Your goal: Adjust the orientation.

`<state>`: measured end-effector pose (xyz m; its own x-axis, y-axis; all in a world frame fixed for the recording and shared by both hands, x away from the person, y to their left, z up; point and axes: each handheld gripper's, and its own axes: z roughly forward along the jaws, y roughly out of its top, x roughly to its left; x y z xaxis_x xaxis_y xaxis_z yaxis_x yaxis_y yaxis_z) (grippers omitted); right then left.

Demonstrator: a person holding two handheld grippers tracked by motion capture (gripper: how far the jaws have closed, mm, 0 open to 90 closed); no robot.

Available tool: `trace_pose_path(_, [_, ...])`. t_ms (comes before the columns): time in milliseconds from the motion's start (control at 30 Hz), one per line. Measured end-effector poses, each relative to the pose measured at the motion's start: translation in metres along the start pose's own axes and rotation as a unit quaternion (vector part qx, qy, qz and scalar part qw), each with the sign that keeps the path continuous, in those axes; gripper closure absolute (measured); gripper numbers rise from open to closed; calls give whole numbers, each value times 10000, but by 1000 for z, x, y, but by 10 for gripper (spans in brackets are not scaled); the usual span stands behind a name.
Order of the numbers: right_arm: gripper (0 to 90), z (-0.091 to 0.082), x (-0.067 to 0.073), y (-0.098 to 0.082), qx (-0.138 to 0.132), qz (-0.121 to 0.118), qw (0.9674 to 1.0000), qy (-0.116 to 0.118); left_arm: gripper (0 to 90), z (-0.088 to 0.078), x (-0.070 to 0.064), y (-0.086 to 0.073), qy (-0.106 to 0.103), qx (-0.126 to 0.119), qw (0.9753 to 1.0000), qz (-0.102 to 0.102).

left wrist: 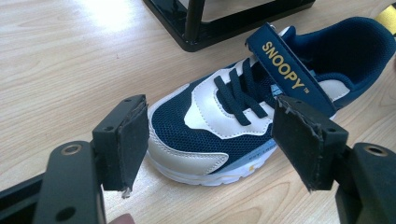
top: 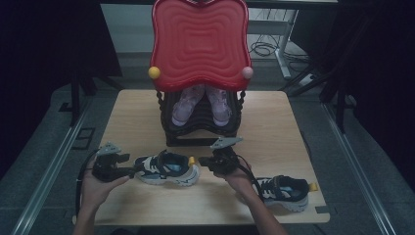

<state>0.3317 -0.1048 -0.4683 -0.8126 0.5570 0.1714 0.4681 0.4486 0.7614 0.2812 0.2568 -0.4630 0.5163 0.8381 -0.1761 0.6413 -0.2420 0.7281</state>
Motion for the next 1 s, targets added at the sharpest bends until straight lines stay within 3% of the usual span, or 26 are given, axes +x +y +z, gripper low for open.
trace_pose_path(167, [897, 9, -1, 10, 185, -164, 9996, -141, 282, 0, 0, 0, -34, 14, 10000, 6])
trace_pose_path(467, [897, 26, -6, 24, 311, -179, 9991, -218, 283, 0, 1, -1, -76, 59, 10000, -14])
trace_pose_path(633, [898, 37, -9, 28, 289, -209, 9992, -189, 285, 0, 2, -2, -64, 77, 9999, -16])
trace_pose_path(800, [898, 45, -9, 27, 257, -189, 9995, 10, 286, -2, 4, -3, -153, 52, 9999, -48])
trace_pose_path(1000, [898, 49, -4, 23, 415, -405, 9983, 90, 288, -5, 5, -3, -127, 19, 9999, -47])
